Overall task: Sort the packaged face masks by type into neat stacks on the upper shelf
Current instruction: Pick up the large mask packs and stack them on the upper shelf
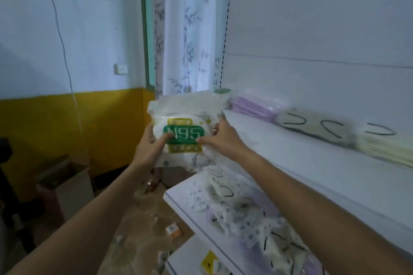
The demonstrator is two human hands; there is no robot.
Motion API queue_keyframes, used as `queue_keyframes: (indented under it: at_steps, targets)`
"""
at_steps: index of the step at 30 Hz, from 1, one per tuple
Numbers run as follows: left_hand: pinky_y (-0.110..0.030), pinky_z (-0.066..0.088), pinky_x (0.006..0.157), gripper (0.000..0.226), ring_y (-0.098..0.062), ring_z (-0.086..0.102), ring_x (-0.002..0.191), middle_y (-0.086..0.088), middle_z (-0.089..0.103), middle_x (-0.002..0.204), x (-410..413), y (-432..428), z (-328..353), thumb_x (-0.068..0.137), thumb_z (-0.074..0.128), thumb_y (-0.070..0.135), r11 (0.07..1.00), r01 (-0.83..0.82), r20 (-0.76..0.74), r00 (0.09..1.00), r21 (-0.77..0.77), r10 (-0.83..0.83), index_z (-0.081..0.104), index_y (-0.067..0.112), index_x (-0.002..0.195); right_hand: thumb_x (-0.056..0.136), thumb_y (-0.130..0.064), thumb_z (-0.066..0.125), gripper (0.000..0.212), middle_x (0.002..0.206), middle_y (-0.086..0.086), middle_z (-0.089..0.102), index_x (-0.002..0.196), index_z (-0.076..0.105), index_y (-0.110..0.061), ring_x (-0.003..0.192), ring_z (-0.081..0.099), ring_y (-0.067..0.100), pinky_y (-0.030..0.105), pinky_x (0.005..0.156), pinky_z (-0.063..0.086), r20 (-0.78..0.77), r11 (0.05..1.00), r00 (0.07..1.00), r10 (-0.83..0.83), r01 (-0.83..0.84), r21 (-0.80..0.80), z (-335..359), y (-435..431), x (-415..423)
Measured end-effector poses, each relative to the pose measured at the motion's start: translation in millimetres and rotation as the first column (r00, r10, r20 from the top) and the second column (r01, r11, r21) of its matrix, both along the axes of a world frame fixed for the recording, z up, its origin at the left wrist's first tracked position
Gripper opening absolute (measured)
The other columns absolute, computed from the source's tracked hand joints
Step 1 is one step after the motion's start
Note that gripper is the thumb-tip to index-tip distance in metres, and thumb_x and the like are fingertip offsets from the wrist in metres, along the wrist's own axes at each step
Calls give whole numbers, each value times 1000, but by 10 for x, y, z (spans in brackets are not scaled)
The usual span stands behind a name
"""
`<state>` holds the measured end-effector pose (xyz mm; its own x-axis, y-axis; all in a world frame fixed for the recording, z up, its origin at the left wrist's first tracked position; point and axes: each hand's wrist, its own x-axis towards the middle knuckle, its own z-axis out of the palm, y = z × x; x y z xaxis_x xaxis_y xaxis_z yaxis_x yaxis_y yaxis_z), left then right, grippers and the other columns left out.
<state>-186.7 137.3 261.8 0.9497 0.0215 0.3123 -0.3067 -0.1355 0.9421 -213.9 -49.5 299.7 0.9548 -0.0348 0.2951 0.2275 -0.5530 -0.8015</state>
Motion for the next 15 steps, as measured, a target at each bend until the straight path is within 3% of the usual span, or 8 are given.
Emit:
queue_keyframes:
  at_steps: [2,3,7,8,13,15]
  targets:
    - [-48,53,85,61,-25,58,106,-4,53,125,-39,-224,213,91,57,25,995,101,28,995,-14,-100,27,22,143,75,-19,77,75,110,4,62,135,36,-1,94,60,16,3,55,39,51,998,997,-62,63,-18,192,-207,-74]
    - [-50,51,88,64,-24,57,105,-5,52,123,-69,-368,316,92,55,24,987,158,28,987,-21,-157,20,21,146,77,-18,76,64,102,1,61,127,41,-2,93,60,16,6,56,40,62,996,994,-89,91,-26,276,-331,-129]
    - [-34,48,81,59,-23,57,99,-8,55,115,-126,-1016,554,95,50,24,958,286,-6,958,-22,-286,14,20,142,77,-15,75,57,110,2,62,125,45,-9,103,59,20,32,86,49,119,970,962,-245,241,41,412,-881,-343]
    - [-29,46,76,56,-22,57,97,-8,56,115,-128,-1177,584,94,50,23,952,302,-9,953,-44,-303,17,19,140,77,-16,75,55,111,3,61,123,47,-9,103,58,20,32,88,47,141,956,946,-294,289,53,417,-1022,-391]
    - [-13,43,61,56,-12,50,102,3,51,119,-111,-1758,523,91,56,24,925,379,35,925,-17,-378,29,24,140,77,-20,76,56,110,-1,55,124,47,-10,103,52,15,26,84,41,144,882,870,-471,462,91,289,-1516,-660]
    - [-19,47,71,64,-17,53,109,2,54,123,-115,-1874,318,86,62,30,898,439,7,898,36,-440,28,30,141,75,-22,78,52,106,2,54,116,48,-10,99,51,17,27,81,41,65,876,873,-483,480,53,93,-1646,-746]
